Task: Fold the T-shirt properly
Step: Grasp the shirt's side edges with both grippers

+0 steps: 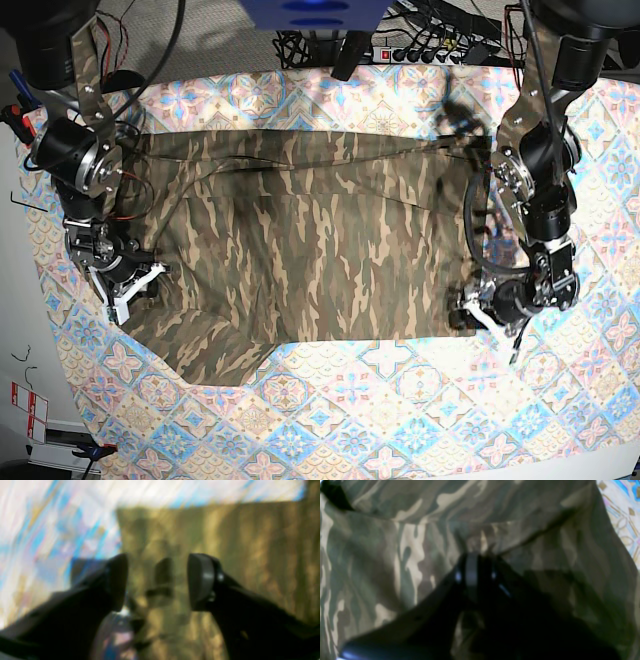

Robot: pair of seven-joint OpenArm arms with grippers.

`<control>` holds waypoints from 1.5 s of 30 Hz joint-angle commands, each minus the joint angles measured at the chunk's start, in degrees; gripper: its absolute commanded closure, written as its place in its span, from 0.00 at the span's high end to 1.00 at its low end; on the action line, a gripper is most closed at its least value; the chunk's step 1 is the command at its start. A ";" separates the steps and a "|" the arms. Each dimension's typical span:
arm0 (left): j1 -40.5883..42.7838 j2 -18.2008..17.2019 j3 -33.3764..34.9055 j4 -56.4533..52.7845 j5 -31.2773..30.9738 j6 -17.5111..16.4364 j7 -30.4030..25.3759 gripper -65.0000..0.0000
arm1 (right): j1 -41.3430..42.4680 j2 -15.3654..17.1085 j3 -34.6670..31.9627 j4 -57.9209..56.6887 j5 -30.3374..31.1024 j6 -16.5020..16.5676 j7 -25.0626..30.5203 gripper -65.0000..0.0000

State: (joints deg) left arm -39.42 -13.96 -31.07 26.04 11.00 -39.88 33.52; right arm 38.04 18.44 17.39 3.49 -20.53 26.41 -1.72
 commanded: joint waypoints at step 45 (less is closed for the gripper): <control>-0.89 1.87 4.74 -16.15 -0.68 -0.12 -8.68 0.47 | -0.72 5.52 0.42 6.40 -1.58 0.18 -4.75 0.60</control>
State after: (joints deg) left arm -39.48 -11.64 -26.48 9.65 9.58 -39.90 22.94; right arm 36.49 22.28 17.63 9.30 -22.17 27.40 -6.24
